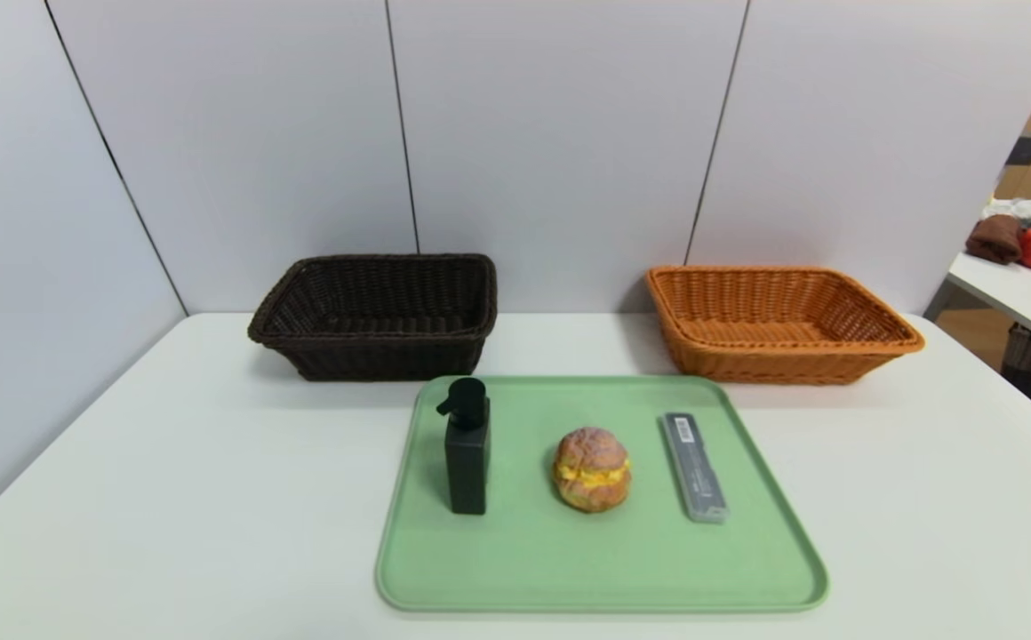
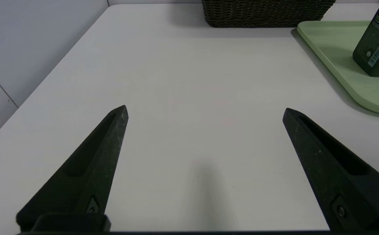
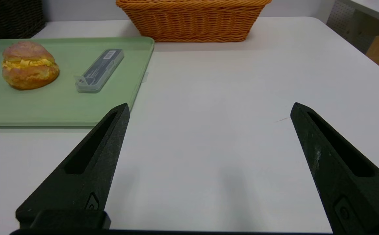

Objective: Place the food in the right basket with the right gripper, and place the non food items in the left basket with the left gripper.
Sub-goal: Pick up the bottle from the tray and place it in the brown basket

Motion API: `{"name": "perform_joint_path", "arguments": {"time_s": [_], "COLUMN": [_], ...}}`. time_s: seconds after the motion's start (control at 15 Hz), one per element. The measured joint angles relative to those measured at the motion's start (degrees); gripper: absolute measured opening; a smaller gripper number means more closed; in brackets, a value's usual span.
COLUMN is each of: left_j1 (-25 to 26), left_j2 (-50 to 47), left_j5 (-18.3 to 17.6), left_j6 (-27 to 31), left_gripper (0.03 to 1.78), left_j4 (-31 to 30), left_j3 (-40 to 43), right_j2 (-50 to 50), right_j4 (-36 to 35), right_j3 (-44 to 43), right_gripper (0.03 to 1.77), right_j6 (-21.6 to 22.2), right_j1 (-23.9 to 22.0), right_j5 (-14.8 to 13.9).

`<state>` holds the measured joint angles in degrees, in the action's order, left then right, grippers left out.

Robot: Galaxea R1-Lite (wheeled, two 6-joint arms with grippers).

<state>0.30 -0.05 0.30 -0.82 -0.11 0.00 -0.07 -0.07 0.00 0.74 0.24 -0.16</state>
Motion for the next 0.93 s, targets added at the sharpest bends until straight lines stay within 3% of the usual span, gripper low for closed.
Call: {"name": "perform_joint_path", "arguments": {"time_s": [0.27,0.47,0.67,0.93], "left_j1": [0.0,-0.1,-0.5,-1.8], "left_j2": [0.1,1.6,7.2,19.5], "left_j5": [-0.4,-0.6,-1.0,-1.3], "left_j6": [-1.5,-2.5,-2.6,-2.5], "left_gripper": [1.69,1.69,1.69,1.69], "left_j4": [1.5,9.2,13.9,14.8], "left_j3": [-3.5,-11.6,-18.5,-25.5], "right_j2": [0.0,1.0,6.2,16.9], "right_j4": [1.5,11.1,13.8,14.1], "right_j3": [-4.8,-12.6,-17.0,-20.9], "right_gripper": [1.70,1.70,1.70,1.70], "right_j6": [0.2,0.2,0.3,0.5], "right_j1": [0.0,0.0,0.2,1.4], "right_j5": [0.0,1.9,3.4,3.6]}}
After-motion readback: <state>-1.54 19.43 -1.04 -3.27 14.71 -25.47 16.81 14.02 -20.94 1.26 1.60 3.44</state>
